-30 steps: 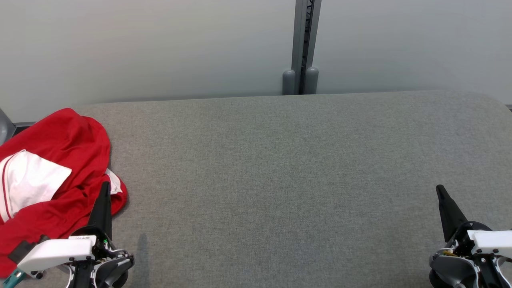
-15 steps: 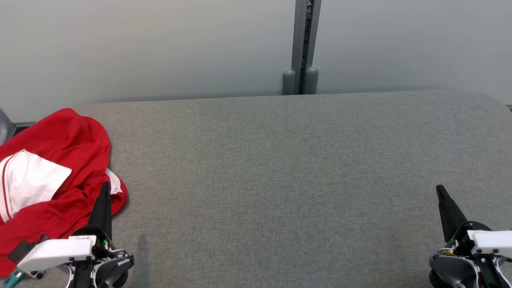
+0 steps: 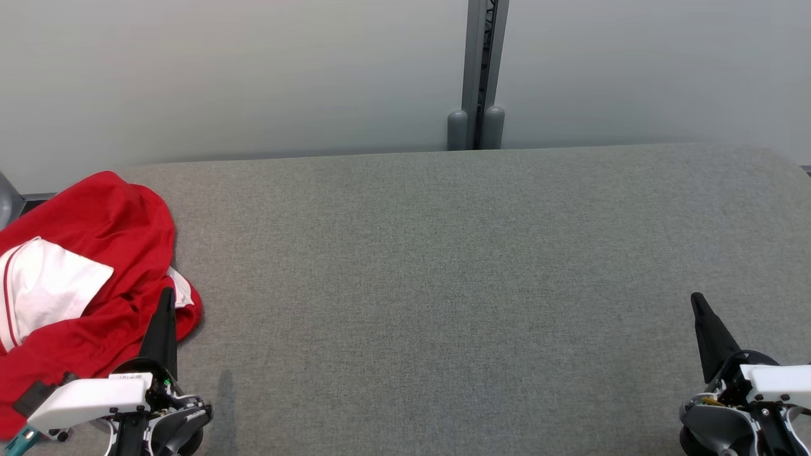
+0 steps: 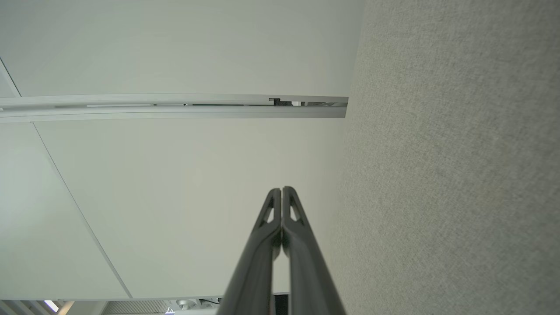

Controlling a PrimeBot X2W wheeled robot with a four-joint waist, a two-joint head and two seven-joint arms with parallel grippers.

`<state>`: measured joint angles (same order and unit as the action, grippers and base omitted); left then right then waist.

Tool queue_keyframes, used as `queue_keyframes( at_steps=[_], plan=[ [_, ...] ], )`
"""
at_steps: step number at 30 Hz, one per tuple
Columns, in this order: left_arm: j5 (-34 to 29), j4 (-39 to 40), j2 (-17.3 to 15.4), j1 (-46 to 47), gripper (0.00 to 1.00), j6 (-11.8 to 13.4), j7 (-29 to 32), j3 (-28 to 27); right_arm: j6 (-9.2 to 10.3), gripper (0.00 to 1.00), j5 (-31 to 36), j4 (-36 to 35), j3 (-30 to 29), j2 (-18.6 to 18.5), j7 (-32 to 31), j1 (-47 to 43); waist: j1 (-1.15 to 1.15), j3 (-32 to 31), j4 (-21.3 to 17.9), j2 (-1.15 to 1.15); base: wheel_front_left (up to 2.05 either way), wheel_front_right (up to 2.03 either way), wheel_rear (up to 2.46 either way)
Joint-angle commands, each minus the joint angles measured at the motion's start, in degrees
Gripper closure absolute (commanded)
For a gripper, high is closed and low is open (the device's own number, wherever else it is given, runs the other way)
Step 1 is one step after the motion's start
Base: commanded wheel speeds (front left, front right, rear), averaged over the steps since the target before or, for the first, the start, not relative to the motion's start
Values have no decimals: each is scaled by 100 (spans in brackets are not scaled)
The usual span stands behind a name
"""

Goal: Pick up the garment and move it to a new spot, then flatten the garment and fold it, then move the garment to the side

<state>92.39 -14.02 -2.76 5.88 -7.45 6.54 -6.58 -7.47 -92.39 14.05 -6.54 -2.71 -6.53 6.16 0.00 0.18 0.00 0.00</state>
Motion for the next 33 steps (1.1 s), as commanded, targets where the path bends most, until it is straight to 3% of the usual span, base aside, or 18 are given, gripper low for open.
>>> queue_keyframes(
  at_steps=[1,4,5,22,33],
  plan=[
    [3,-2,-17,79,100,-20,12,-11,-5,100,-2,11,2,-27,-5,24,0,0,0,0,0,0,0],
    [3,-2,-17,79,100,-20,12,-11,-5,100,-2,11,2,-27,-4,24,0,0,0,0,0,0,0],
    [0,-15,1,-10,0,1,-2,2,0,0,0,14,-1,4,1,-8,0,0,0,0,0,0,0],
    [-102,142,35,-151,0,27,-364,239,4,0,-54,-310,239,59,351,-174,0,-17,20,0,0,0,0],
    [-843,428,-61,-94,0,160,-647,418,2,0,501,-610,471,-65,638,-154,0,-34,33,0,0,0,0]
  ],
)
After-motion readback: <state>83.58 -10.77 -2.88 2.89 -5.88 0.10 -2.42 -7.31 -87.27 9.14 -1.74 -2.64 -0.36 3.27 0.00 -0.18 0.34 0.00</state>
